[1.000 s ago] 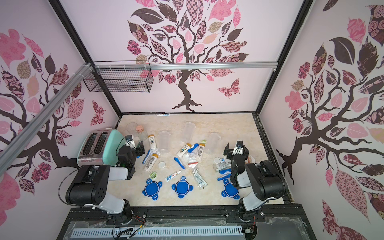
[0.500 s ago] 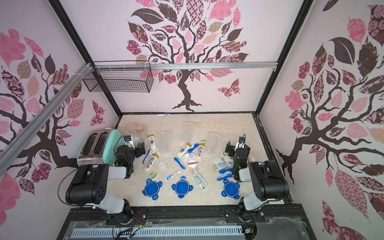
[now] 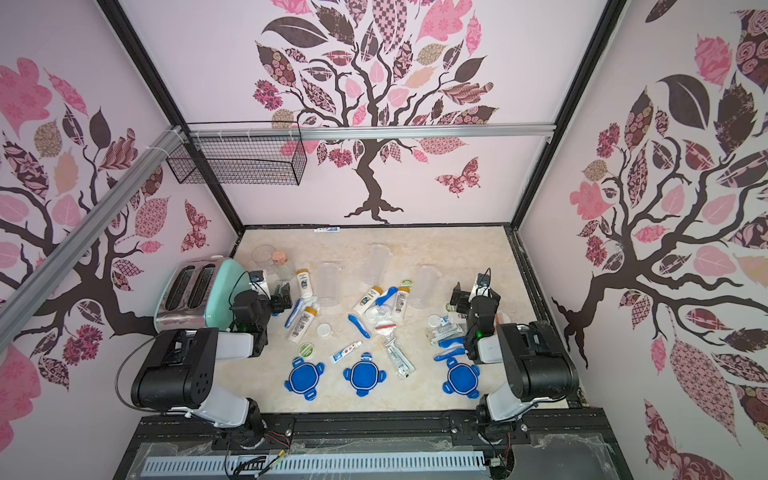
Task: Take out toiletry kits
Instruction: Reset both arms
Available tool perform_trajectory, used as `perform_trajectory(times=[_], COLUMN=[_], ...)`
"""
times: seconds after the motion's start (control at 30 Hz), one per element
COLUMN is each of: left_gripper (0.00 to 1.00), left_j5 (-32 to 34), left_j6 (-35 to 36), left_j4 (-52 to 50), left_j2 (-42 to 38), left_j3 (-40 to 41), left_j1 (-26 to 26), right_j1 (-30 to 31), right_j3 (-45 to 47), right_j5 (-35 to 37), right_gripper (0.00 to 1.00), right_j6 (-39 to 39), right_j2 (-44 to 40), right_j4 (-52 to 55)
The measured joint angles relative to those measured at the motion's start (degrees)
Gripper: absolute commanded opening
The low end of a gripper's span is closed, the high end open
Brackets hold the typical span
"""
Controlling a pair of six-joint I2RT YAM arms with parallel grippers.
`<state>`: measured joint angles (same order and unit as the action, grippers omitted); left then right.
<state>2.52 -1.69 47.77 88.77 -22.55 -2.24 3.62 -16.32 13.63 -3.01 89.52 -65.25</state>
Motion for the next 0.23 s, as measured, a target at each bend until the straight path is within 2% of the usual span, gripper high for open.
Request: perform_trajectory(times=[0.23], left_gripper=[0.98], left_j5=[0.00], left_j6=[-0.02], left_j4=[-0.98], left_j2=[0.22], left_j3=[-0.63], left_j1=[0.02], right_j1=[0.00], right_j3=[0.00], right_j5=[0.00], right_gripper=[1.00], right_j6=[0.00], right_j2=[0.00], right_j4=[0.02])
